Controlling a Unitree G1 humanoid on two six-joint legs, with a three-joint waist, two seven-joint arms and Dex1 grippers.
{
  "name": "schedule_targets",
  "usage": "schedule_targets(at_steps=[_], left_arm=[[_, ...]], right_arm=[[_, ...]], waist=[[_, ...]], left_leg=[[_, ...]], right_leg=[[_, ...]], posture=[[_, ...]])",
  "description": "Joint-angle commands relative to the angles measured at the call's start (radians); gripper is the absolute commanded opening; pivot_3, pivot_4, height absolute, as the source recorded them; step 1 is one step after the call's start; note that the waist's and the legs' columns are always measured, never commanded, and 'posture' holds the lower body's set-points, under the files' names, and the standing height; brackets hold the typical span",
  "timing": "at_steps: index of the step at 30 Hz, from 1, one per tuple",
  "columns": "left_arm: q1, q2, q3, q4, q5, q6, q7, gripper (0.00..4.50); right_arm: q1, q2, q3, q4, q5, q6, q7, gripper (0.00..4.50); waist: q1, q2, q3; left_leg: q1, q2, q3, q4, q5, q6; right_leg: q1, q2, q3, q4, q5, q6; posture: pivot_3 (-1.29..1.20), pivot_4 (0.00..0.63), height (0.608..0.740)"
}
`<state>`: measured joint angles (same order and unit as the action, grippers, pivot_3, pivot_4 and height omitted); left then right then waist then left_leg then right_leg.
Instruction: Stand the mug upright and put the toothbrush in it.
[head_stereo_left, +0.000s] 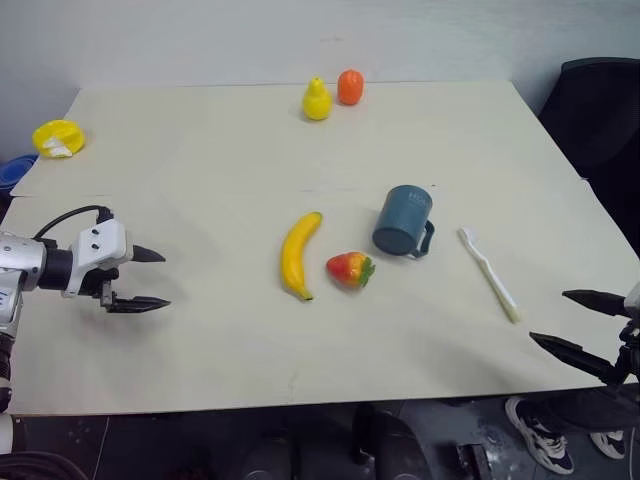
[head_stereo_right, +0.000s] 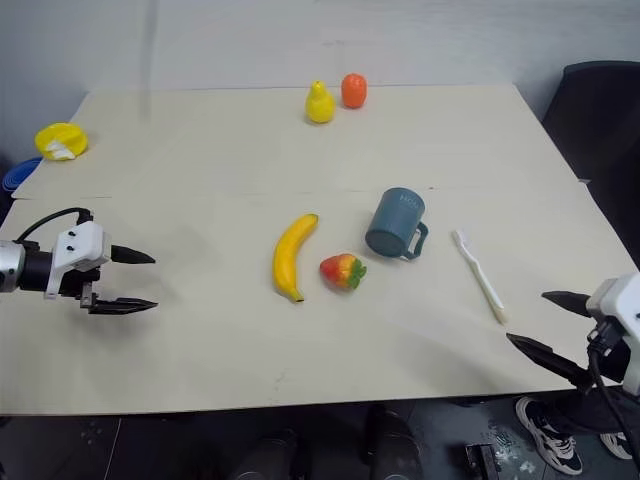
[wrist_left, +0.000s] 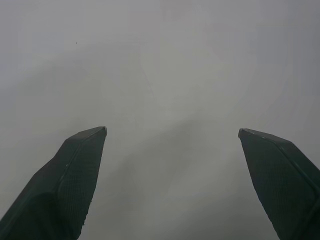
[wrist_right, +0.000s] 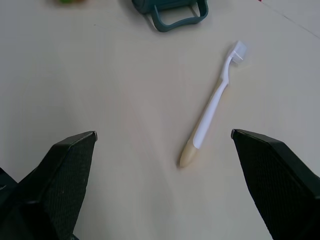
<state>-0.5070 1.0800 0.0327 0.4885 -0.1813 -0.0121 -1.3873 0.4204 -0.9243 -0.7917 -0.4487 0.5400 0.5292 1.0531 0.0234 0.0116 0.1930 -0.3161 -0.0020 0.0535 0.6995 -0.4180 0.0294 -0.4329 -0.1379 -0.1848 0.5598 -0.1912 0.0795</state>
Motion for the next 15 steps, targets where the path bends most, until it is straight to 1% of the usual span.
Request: schedule_targets(at_steps=[1,15], left_arm=[[-0.017,0.008,0.022,0.003,-0.008,-0.013,-0.012,4.49],[-0.033,-0.016,0.015,0.010,0.002,-0.007,0.018,4.49]], right_arm=[[0.013,0.018,-0.043,-0.030,0.013,0.000,-0.001,4.50],[0.022,0.018,-0.044,-0.030,0.008,0.000,-0.002,4.50]], waist=[[0.000,0.000,0.000],[0.000,0.000,0.000]], left_leg=[[0.000,0.000,0.000,0.000,0.000,0.000],[0.001,0.002,0.005,0.000,-0.001,-0.001]], right_leg=[[0.000,0.000,0.000,0.000,0.000,0.000],[-0.002,0.003,0.001,0.000,0.001,-0.001]], posture=[[0.00,0.150,0.740],[0.00,0.150,0.740]])
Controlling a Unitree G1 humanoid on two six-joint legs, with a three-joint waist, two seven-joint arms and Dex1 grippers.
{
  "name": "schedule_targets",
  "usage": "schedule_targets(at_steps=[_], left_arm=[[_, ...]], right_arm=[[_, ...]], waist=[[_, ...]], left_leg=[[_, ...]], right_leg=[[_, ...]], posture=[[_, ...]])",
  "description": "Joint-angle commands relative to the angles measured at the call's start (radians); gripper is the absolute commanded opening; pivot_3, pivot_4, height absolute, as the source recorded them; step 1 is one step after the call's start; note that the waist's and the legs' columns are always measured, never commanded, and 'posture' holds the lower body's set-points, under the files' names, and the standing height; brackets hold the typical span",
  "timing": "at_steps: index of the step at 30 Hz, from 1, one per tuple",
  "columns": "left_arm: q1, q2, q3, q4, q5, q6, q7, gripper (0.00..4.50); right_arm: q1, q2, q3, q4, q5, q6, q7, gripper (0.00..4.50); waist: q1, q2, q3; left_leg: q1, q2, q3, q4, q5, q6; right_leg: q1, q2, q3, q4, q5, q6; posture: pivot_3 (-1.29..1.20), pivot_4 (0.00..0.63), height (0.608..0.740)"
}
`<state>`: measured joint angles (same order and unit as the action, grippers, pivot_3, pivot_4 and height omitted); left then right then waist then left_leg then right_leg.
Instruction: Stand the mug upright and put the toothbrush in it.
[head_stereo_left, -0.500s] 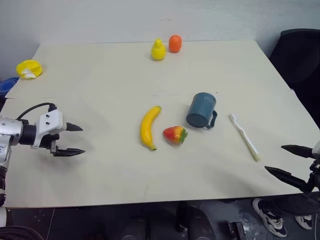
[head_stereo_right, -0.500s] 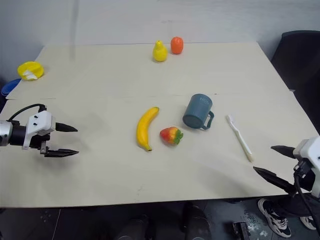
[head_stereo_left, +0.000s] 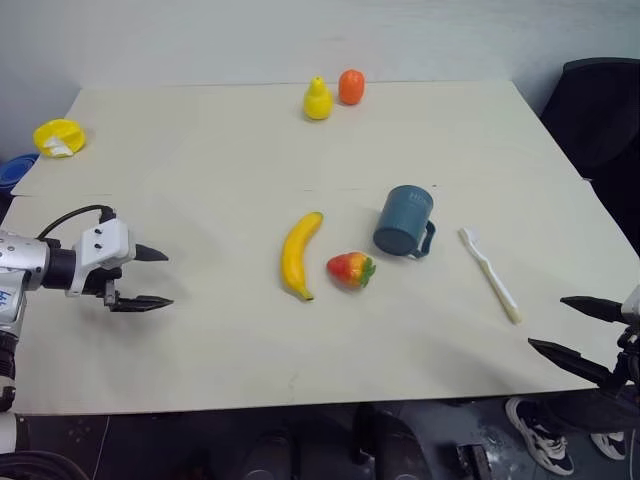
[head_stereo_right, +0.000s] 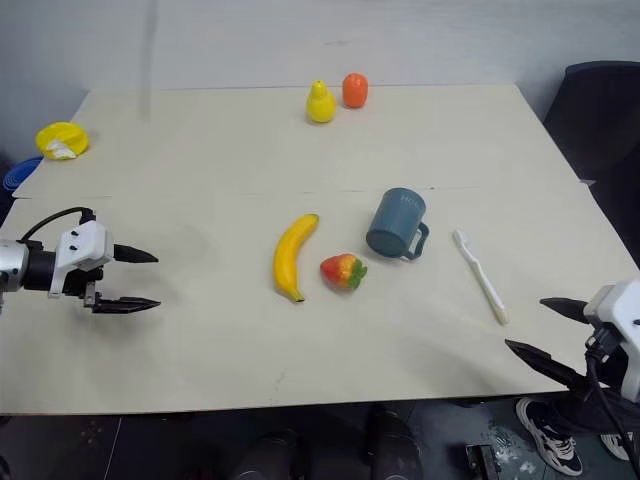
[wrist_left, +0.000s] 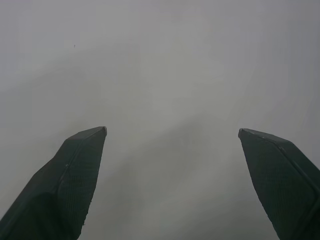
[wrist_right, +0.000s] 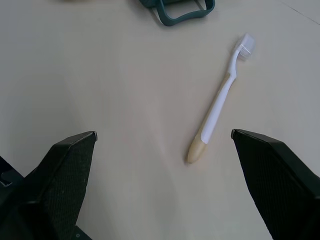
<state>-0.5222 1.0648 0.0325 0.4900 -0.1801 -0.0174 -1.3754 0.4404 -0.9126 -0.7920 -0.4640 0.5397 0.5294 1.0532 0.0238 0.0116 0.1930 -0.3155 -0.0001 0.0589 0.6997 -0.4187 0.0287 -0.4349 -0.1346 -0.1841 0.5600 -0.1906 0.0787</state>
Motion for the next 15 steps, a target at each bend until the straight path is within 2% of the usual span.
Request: schedule_targets(at_steps=[1,12,15], left_arm=[[-0.020,-0.004,0.014,0.010,0.002,-0.001,0.007,4.49],[-0.053,-0.036,0.003,0.003,0.006,0.052,0.022,4.49],[-0.096,-0.068,0.006,-0.056,-0.029,0.165,0.036,4.49]], right_arm=[[0.003,0.007,-0.043,-0.014,0.008,-0.001,-0.003,4.50],[0.054,0.043,-0.075,-0.061,0.070,0.070,-0.008,4.50],[0.053,0.039,-0.094,-0.090,0.102,0.103,-0.015,4.50]], waist=[[0.000,0.000,0.000],[0.000,0.000,0.000],[0.002,-0.001,0.000]], left_leg=[[0.000,0.000,0.000,0.000,0.000,0.000],[0.000,0.000,0.006,0.000,0.000,0.000],[0.000,0.000,0.006,0.001,0.000,0.000]], right_leg=[[0.000,0.000,0.000,0.000,0.000,0.000],[-0.003,0.002,0.003,0.001,0.001,-0.001],[-0.003,0.002,0.005,0.001,0.003,-0.001]], posture=[[0.00,0.150,0.740],[0.00,0.150,0.740],[0.00,0.150,0.740]])
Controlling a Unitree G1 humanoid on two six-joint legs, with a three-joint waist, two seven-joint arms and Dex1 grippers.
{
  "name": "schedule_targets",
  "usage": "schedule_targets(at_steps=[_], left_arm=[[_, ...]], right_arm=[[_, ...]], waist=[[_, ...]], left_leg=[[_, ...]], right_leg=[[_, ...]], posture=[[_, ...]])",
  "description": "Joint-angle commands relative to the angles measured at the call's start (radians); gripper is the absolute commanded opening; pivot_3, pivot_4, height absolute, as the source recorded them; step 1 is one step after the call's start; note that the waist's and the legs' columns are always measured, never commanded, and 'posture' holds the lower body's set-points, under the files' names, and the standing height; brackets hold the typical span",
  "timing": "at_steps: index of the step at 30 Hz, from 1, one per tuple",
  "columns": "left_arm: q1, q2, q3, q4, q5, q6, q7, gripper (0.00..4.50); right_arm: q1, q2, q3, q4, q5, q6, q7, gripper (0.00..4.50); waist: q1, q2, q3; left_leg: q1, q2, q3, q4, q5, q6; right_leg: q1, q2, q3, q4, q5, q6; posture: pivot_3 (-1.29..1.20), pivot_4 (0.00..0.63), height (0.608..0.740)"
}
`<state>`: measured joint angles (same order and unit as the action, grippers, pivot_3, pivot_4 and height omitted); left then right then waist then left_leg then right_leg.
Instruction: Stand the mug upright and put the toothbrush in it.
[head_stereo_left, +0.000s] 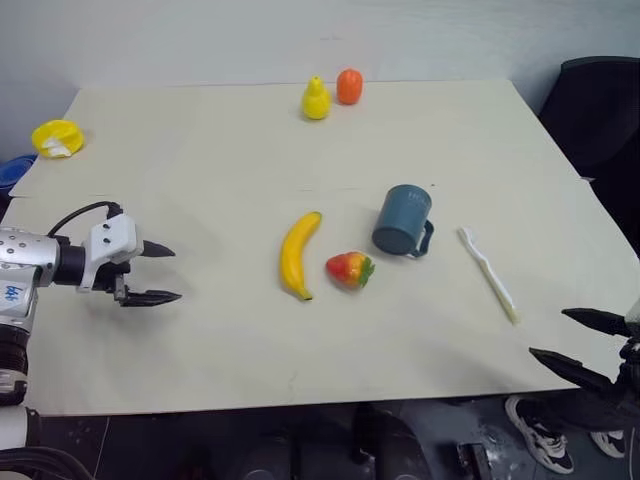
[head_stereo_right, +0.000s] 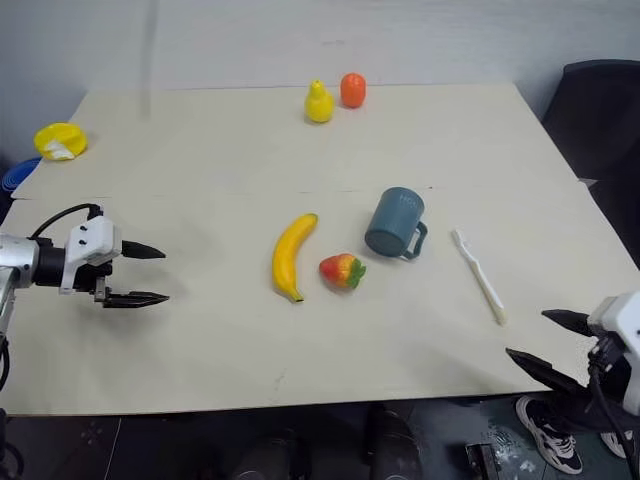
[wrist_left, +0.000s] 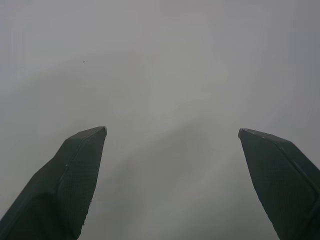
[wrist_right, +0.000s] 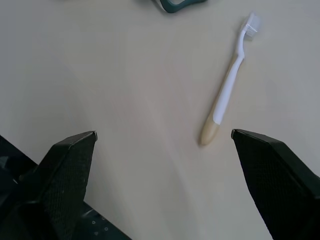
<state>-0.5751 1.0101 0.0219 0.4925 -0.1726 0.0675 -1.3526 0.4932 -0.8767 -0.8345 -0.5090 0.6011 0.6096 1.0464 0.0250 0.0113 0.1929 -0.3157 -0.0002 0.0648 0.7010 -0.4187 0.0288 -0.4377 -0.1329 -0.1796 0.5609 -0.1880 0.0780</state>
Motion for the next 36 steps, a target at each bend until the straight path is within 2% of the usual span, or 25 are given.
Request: schedule_targets(at_steps=[1,3,6,9,13,17,22,28,31,36], left_arm=[[-0.064,-0.031,0.014,-0.092,-0.048,0.146,0.031,4.49],[-0.089,-0.058,0.005,-0.146,-0.058,0.251,0.061,4.49],[-0.137,-0.107,-0.064,-0.278,-0.077,0.534,0.095,4.49],[-0.256,-0.215,-0.156,-0.337,-0.040,0.888,0.251,4.49],[-0.326,-0.282,-0.257,-0.416,-0.013,1.028,0.338,4.49],[-0.421,-0.361,-0.315,-0.388,-0.019,1.174,0.403,4.49],[-0.506,-0.450,-0.351,-0.241,0.041,1.161,0.529,4.49],[-0.556,-0.543,-0.384,-0.057,0.065,1.096,0.555,4.49],[-0.567,-0.574,-0.386,0.000,0.069,1.073,0.555,3.96],[-0.587,-0.597,-0.373,0.057,0.079,1.046,0.563,2.50]], right_arm=[[-0.002,0.003,-0.058,-0.064,0.054,0.037,-0.018,4.50],[-0.009,0.004,-0.068,-0.100,0.081,0.063,-0.034,4.50],[-0.030,0.009,-0.068,-0.224,0.171,0.115,-0.088,4.50],[-0.043,0.015,-0.045,-0.366,0.299,0.149,-0.155,4.50],[-0.056,0.016,-0.007,-0.478,0.399,0.161,-0.265,4.50],[-0.057,0.020,0.028,-0.519,0.437,0.152,-0.364,4.50],[-0.031,0.036,0.052,-0.537,0.443,0.118,-0.442,4.50],[0.023,0.024,0.080,-0.538,0.458,0.033,-0.517,4.50],[0.049,0.009,0.089,-0.538,0.473,-0.008,-0.545,4.50],[0.089,-0.028,0.104,-0.538,0.482,-0.066,-0.581,4.50]], waist=[[0.001,0.000,0.000],[0.002,-0.001,0.000],[0.001,-0.001,0.000],[0.006,-0.001,0.000],[0.000,-0.003,0.000],[0.001,-0.005,0.001],[0.002,-0.005,0.001],[0.003,-0.006,0.001],[0.002,-0.006,0.001],[0.002,-0.006,0.001]], left_leg=[[0.000,0.000,0.000,0.000,0.000,0.000],[0.000,0.000,0.000,0.001,0.000,0.000],[0.001,0.000,0.001,0.001,0.000,0.000],[0.001,-0.002,0.001,0.001,0.000,0.000],[0.000,-0.003,0.000,0.003,0.000,0.000],[0.001,-0.003,0.003,0.004,0.000,0.000],[0.001,-0.003,0.003,0.007,0.000,-0.001],[0.001,-0.003,0.003,0.009,0.000,-0.001],[0.001,-0.003,0.003,0.009,0.000,-0.001],[0.001,-0.002,0.004,0.010,0.000,-0.001]], right_leg=[[0.000,0.000,0.001,0.000,0.000,0.000],[0.000,0.000,0.002,0.000,0.001,0.000],[0.000,0.000,0.005,0.001,0.001,0.000],[0.001,0.001,0.006,0.002,0.001,0.000],[0.000,0.001,0.011,0.002,0.001,0.000],[-0.001,0.002,0.014,0.003,0.001,0.000],[0.000,0.002,0.015,0.005,0.001,0.000],[-0.001,0.001,0.015,0.006,0.001,0.000],[-0.001,0.001,0.015,0.006,0.001,0.000],[-0.001,0.001,0.016,0.007,0.001,0.000]], posture=[[0.00,0.150,0.740],[0.00,0.150,0.740],[0.00,0.150,0.740],[0.00,0.150,0.740],[0.00,0.150,0.740],[0.00,0.150,0.740],[0.00,0.150,0.740],[0.00,0.150,0.740],[0.00,0.150,0.740],[0.00,0.150,0.740]])
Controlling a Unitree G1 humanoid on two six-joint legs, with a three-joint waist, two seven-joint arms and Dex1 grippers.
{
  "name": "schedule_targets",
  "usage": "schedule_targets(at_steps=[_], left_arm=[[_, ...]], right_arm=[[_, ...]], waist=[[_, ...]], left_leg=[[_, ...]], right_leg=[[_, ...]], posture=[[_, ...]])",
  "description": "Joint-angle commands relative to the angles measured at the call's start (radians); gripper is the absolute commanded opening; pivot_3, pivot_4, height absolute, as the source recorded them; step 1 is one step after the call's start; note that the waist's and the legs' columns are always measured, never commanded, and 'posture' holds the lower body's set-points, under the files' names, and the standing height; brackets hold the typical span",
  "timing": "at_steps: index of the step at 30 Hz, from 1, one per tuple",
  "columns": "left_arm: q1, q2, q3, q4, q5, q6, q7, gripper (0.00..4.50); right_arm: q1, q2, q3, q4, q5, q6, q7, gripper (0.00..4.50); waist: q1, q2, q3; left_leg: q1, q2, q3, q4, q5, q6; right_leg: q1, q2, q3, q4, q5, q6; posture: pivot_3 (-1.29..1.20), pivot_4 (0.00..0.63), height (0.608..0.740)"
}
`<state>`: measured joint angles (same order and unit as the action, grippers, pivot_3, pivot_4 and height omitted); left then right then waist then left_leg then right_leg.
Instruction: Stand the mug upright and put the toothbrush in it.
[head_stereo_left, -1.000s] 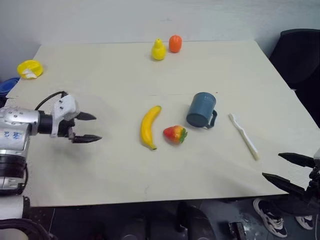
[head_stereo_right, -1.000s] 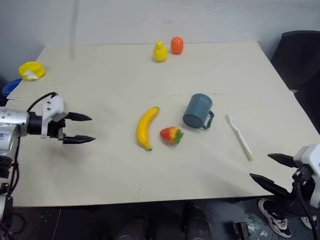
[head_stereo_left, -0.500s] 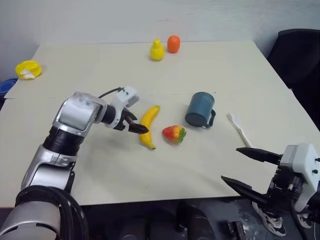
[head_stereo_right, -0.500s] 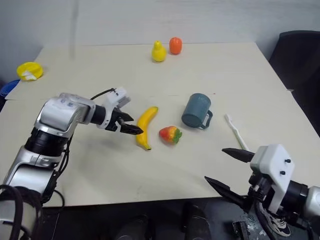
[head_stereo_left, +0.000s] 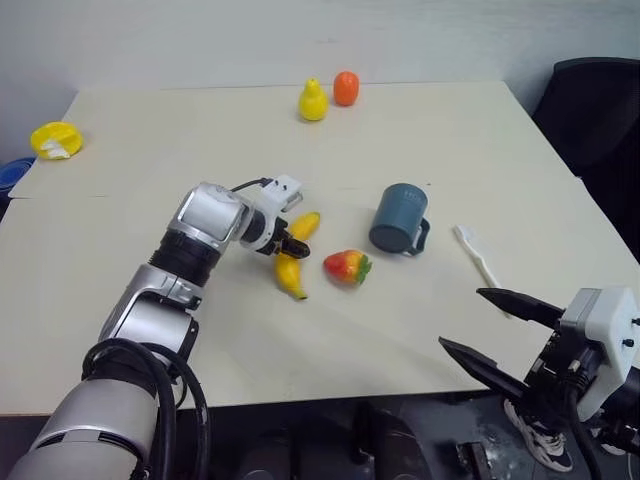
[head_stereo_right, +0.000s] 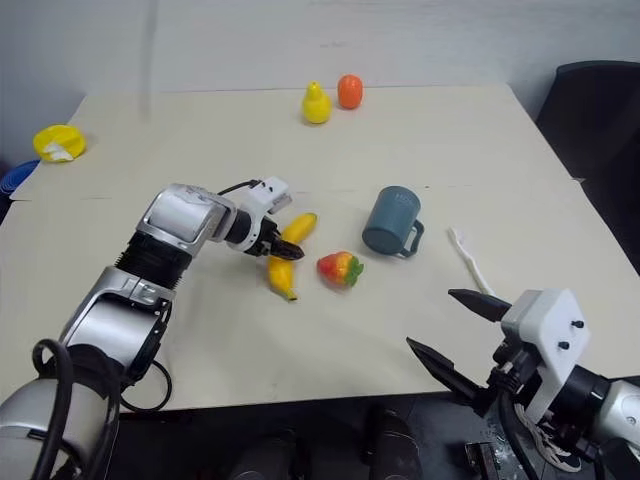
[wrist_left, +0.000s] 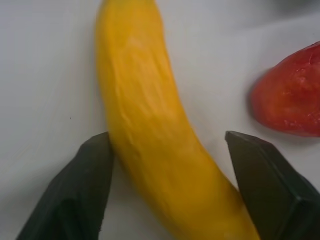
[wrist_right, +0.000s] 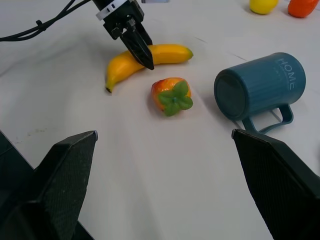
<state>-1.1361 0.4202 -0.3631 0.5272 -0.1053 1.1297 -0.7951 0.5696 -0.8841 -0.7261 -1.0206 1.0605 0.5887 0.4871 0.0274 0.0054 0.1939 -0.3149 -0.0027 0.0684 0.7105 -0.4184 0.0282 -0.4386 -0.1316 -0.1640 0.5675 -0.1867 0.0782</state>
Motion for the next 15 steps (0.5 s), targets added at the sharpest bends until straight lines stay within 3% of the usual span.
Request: schedule_targets(at_steps=[1,2,4,15], left_arm=[[-0.028,-0.007,0.019,0.033,0.014,-0.027,0.011,2.16],[-0.031,-0.004,0.026,0.044,0.018,-0.034,0.018,1.81],[-0.037,0.012,0.039,0.069,0.026,-0.048,0.028,1.59],[-0.066,0.377,0.211,0.460,0.122,-0.340,0.191,1.59]], right_arm=[[0.016,-0.028,-0.003,-0.027,0.026,-0.053,-0.029,4.50],[0.017,-0.037,-0.001,-0.027,0.029,-0.060,-0.035,4.50],[0.011,-0.053,0.005,-0.027,0.036,-0.066,-0.046,4.50],[-0.217,-0.170,0.141,0.012,0.145,-0.038,-0.015,4.50]], waist=[[0.000,0.000,0.000],[0.000,0.000,0.000],[0.000,0.000,0.000],[-0.010,-0.010,0.006]], left_leg=[[0.000,0.001,0.000,0.001,0.000,0.000],[0.000,0.001,0.000,0.002,0.000,0.000],[-0.001,0.002,0.000,0.003,0.000,0.000],[-0.002,0.009,0.003,0.004,0.000,-0.002]], right_leg=[[0.000,0.000,0.000,0.000,0.000,0.000],[0.000,0.000,0.000,0.001,0.000,0.000],[0.000,0.000,0.000,0.001,0.001,0.000],[-0.007,0.003,0.002,0.005,0.002,-0.005]], posture=[[0.00,0.150,0.740],[0.00,0.150,0.740],[0.00,0.150,0.740],[0.00,0.150,0.740]])
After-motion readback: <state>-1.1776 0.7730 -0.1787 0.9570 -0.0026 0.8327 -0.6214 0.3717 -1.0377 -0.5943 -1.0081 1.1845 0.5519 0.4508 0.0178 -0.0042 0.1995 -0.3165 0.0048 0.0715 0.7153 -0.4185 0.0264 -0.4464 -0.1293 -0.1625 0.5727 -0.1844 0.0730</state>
